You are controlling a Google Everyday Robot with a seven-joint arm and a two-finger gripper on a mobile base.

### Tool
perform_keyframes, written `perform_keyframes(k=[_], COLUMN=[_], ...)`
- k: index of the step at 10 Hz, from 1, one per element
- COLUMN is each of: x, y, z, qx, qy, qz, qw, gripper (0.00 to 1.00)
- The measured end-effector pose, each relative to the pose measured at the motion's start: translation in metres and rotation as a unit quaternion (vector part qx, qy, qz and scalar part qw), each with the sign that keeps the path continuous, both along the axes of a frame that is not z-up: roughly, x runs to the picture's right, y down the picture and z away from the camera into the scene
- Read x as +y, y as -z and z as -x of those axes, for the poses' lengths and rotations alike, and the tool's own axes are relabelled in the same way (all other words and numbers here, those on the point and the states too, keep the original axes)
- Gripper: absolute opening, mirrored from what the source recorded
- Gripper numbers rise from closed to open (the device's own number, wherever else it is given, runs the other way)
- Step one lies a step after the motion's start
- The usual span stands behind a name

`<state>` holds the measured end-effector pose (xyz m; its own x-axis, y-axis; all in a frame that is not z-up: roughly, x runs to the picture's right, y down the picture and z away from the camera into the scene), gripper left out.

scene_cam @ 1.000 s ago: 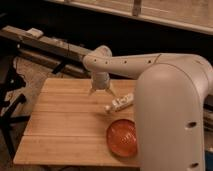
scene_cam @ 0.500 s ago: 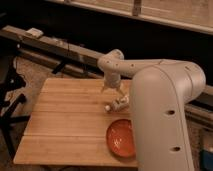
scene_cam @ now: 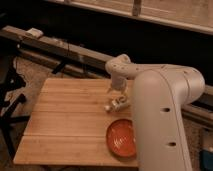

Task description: Place the bottle in the ceramic bowl

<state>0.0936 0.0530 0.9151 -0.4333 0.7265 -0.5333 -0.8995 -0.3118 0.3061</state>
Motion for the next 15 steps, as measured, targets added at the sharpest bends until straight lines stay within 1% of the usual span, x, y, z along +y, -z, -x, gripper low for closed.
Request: perform_keyframes(k=[5,10,11,12,13,14,15], x=[0.017,0.042,0.044,0.046,0.045,0.043,0.036], y=[-0.010,-0.025,-0.027,-0.027,-0.026,-0.024,-0.016], z=[-0.012,-0.014,-0.014,-0.014,-0.015,-0.016,-0.014], qx=[0.015,0.020,0.019,0.019,0.017,0.014,0.006], qy=[-0.031,-0.047,-0.049,-0.052,-0.056,-0.058,-0.059], qz=[0.009,0.027,0.029,0.029,0.027,0.024,0.018], qw=[0.9994,0.9983,0.9982,0.9980,0.9979,0.9979,0.9981], gripper=[0.80,0.80,0.75,0.66,0.53,0.46,0.33])
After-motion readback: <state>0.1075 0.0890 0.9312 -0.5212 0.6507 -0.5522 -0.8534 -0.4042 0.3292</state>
